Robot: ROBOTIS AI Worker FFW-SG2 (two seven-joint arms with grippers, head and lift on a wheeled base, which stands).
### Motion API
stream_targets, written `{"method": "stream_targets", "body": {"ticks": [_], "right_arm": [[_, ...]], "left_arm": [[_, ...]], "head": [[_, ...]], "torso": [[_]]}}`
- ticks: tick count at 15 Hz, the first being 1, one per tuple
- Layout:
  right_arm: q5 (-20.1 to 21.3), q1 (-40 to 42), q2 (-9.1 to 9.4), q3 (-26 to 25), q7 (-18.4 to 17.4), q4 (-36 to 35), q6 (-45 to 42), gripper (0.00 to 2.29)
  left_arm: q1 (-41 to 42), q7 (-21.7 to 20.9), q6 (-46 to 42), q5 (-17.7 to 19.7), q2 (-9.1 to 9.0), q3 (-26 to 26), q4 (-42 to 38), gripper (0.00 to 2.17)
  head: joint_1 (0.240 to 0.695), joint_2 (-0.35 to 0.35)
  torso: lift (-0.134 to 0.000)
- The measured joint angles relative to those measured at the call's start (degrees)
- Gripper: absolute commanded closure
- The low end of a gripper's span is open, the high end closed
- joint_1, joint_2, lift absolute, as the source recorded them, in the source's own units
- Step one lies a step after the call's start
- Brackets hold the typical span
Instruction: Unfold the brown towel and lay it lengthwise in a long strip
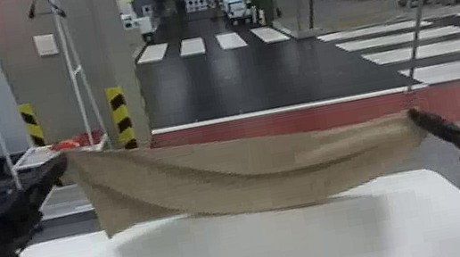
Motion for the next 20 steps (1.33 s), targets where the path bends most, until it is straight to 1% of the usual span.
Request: {"method": "stream_targets", "body": {"ticks": [1,3,4,5,7,8,9,11,12,13,15,17,19,20], "right_arm": [[0.0,3.1,-0.15,-0.2,1.2,-1.7,0.0,1.67],[-0.5,9.7,-0.28,-1.7,2.6,-5.8,0.1,1.67],[-1.2,12.8,-0.29,-3.4,3.4,-7.6,0.3,1.67],[-2.0,15.4,-0.3,-5.0,4.2,-8.8,0.5,1.67],[-4.1,19.9,-0.31,-7.6,5.6,-11.4,0.9,1.67],[-5.5,22.7,-0.22,-9.0,6.1,-13.5,1.0,1.67],[-6.8,25.3,-0.03,-10.1,6.3,-15.7,1.2,1.67],[-10.0,30.7,0.31,-12.9,7.0,-20.1,1.2,1.67],[-10.9,32.4,0.38,-14.2,7.3,-21.2,1.3,1.67],[-11.9,34.0,0.45,-15.4,7.7,-22.2,1.5,1.67],[-13.7,36.5,0.48,-17.3,8.5,-23.2,1.8,1.67],[-13.8,37.3,0.39,-18.4,8.6,-23.1,1.8,1.67],[-12.4,37.3,0.29,-18.2,8.0,-22.8,1.7,1.67],[-11.5,37.2,0.32,-17.9,7.5,-22.8,1.6,1.67]], "left_arm": [[3.4,-0.5,-0.2,0.1,-0.01,0.4,-2.0,1.52],[11.5,-1.6,-0.2,0.4,-0.15,2.4,-7.3,1.52],[15.6,-2.0,0.2,0.4,-0.45,3.8,-10.1,1.52],[19.4,-2.2,1.4,0.5,-1.03,5.6,-13.0,1.52],[26.2,-2.2,5.0,0.2,-2.89,9.2,-19.1,1.52],[29.9,-2.1,6.9,-0.1,-3.73,10.6,-22.7,1.52],[32.9,-2.0,8.3,-0.4,-4.25,11.6,-25.7,1.52],[39.0,-2.0,11.1,-0.5,-5.57,13.7,-31.9,1.52],[41.2,-2.0,13.0,-0.5,-6.09,14.5,-34.3,1.52],[43.5,-2.2,15.6,-0.5,-6.67,15.5,-36.9,1.52],[47.4,-2.3,18.0,-0.4,-7.75,16.9,-41.1,1.52],[50.7,-2.8,18.3,-0.2,-8.44,17.9,-44.9,1.52],[51.2,-2.1,18.4,-0.6,-8.7,17.7,-46.4,1.52],[50.4,-1.3,18.4,-1.4,-8.92,17.0,-46.6,1.52]], "head": [[0.482,-0.042],[0.545,-0.052],[0.574,-0.062],[0.595,-0.07],[0.637,-0.086],[0.678,-0.11],[0.695,-0.123],[0.695,-0.152],[0.695,-0.166],[0.695,-0.196],[0.695,-0.224],[0.695,-0.26],[0.695,-0.267],[0.695,-0.266]], "torso": [[-0.123],[-0.123],[-0.123],[-0.123],[-0.123],[-0.123],[-0.123],[-0.123],[-0.123],[-0.123],[-0.123],[-0.123],[-0.123],[-0.123]]}}
